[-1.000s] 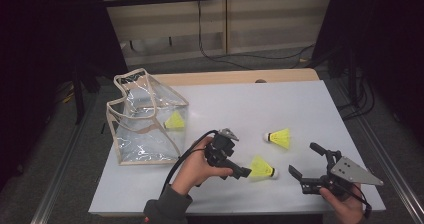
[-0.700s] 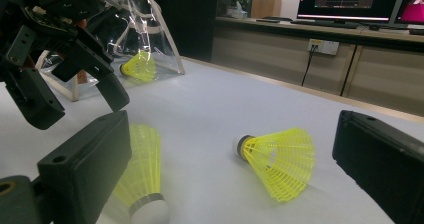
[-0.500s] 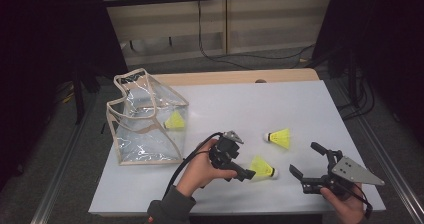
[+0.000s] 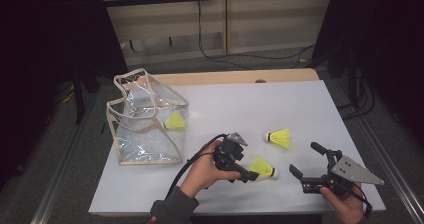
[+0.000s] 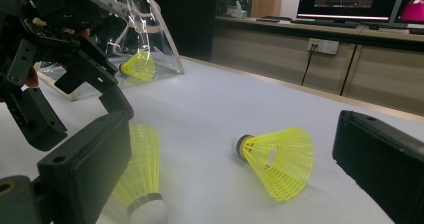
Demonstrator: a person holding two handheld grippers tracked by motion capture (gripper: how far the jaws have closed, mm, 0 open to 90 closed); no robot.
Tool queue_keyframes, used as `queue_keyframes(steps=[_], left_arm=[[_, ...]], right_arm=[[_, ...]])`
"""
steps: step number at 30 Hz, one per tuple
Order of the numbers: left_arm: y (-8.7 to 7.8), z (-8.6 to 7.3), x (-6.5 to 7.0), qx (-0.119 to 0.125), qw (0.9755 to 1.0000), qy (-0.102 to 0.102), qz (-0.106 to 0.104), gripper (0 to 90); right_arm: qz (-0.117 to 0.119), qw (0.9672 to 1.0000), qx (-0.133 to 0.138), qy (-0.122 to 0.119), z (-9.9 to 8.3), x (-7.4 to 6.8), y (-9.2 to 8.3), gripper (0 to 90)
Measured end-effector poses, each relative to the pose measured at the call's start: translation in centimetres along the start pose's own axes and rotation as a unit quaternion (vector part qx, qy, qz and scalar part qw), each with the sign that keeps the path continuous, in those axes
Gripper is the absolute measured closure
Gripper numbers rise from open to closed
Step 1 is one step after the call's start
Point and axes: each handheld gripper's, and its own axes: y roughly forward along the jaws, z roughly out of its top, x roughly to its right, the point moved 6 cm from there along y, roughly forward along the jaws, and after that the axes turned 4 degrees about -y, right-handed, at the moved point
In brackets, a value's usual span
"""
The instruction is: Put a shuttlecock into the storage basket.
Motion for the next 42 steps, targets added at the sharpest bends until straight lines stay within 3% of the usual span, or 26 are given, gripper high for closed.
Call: queue_keyframes(steps=[20, 34, 42], left_arm=[[2.1, 0.3, 0.6, 0.0, 0.9998, 0.009, -0.016, 26.4], [3.4, 0.3, 1.0, 0.002, 0.9998, 0.016, -0.016, 45.2], [4.2, 0.2, 1.0, -0.002, 0.9997, 0.018, -0.016, 50.7]], right_arm=[[-0.004, 1.0, -0.001, -0.001, -0.1, 0.3, -0.3, 2.0], [-0.004, 1.0, -0.001, -0.001, 0.0, 0.2, -0.3, 2.0], [-0.002, 1.0, 0.0, 0.001, 0.0, 0.1, -0.2, 2.0]])
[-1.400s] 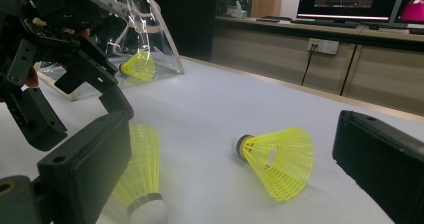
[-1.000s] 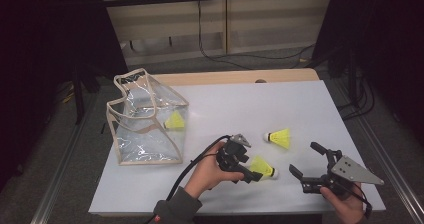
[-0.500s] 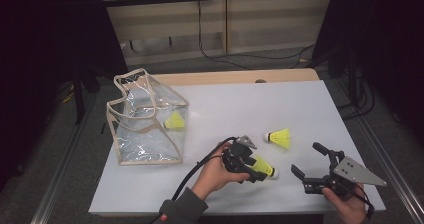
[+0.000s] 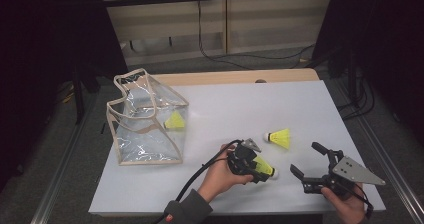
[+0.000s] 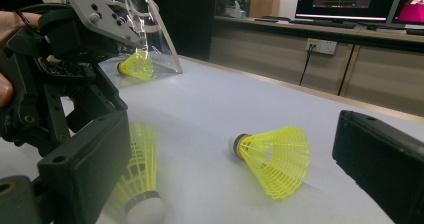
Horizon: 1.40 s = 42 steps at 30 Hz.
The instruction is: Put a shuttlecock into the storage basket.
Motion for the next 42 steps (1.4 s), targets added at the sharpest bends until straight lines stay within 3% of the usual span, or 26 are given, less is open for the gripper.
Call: queue_keyframes(steps=[8, 15, 23, 42], left_arm=[[0.2, 0.2, -0.2, 0.007, 1.0, -0.001, 0.002, 59.2], [0.3, 0.5, -0.2, 0.018, 0.9998, -0.003, -0.009, 72.4], [0.2, 0.5, 0.1, 0.019, 0.9995, -0.019, -0.017, 85.6], [-1.2, 0.8, 0.2, 0.018, 0.9989, -0.036, -0.023, 87.0]], right_arm=[[0.0, 1.0, -0.001, -0.002, 0.0, 0.0, -0.1, 2.0], [-0.003, 1.0, -0.001, -0.003, 0.0, 0.2, -0.2, 2.0], [-0.003, 1.0, 0.002, -0.001, 0.1, 0.1, -0.2, 2.0], [-0.001, 1.0, 0.002, -0.003, 0.1, 0.1, 0.0, 2.0]])
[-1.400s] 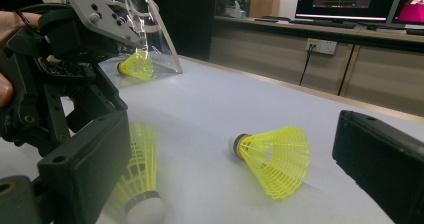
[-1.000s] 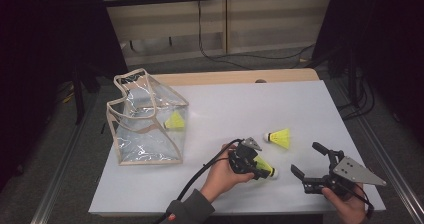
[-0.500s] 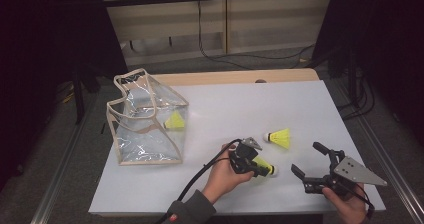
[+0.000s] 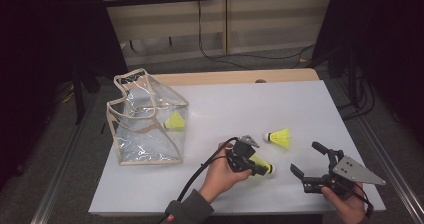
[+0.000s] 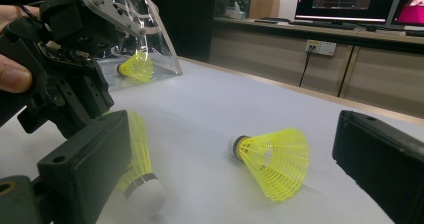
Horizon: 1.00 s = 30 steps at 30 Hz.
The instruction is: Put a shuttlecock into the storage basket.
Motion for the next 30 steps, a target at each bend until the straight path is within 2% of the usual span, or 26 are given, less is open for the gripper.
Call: queue_keyframes(steps=[23, 28, 30], left_arm=[[-2.5, 0.3, -0.2, -0.013, 0.9999, -0.011, 0.0, 87.0], [-3.3, 0.2, -0.4, -0.021, 0.9998, -0.006, -0.002, 86.9], [-3.6, 0.2, -0.5, -0.018, 0.9997, -0.013, -0.004, 86.9]], right_arm=[[0.004, 1.0, -0.001, 0.004, -0.1, 0.0, 0.2, 2.0], [0.002, 1.0, -0.001, 0.004, -0.1, 0.1, 0.1, 2.0], [0.004, 1.0, -0.002, 0.005, -0.1, 0.1, 0.1, 2.0]])
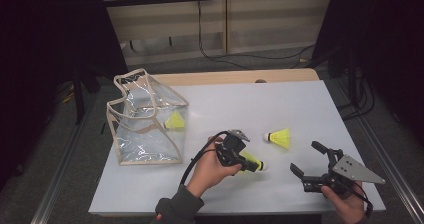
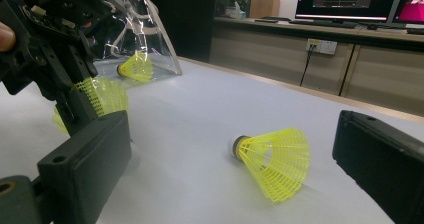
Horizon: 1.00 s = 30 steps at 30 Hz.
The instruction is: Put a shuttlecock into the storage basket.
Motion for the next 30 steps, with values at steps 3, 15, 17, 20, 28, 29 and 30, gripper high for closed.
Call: queue_keyframes(steps=[3, 15, 17, 20, 28, 29, 30], left_arm=[[-0.5, 0.0, -0.2, -0.002, 1.0, -0.002, 0.0, 86.9], [-3.1, 1.0, -0.1, -0.032, 0.9991, 0.013, 0.026, 86.8], [-3.6, 1.2, -0.1, -0.037, 0.9988, 0.014, 0.029, 86.8], [-4.1, 1.4, 0.1, -0.042, 0.9986, 0.012, 0.029, 86.8], [-5.4, 1.6, -0.2, -0.053, 0.9979, 0.01, 0.037, 86.7], [-5.5, 1.6, -0.2, -0.054, 0.9978, 0.009, 0.038, 86.7], [-5.7, 1.6, -0.2, -0.053, 0.9979, 0.007, 0.036, 86.7]], right_arm=[[-0.001, 1.0, 0.001, 0.0, 0.0, 0.0, 0.1, 2.0], [0.0, 1.0, 0.002, 0.0, 0.0, 0.0, 0.1, 2.0], [0.0, 1.0, 0.003, 0.0, 0.1, -0.1, 0.1, 2.0], [-0.001, 1.0, 0.002, 0.0, 0.1, -0.1, 0.1, 2.0], [-0.001, 1.0, 0.002, 0.0, 0.1, -0.1, -0.1, 2.0], [-0.002, 1.0, 0.003, -0.001, 0.1, -0.1, -0.1, 2.0], [-0.002, 1.0, 0.003, -0.001, 0.1, -0.1, -0.1, 2.0]])
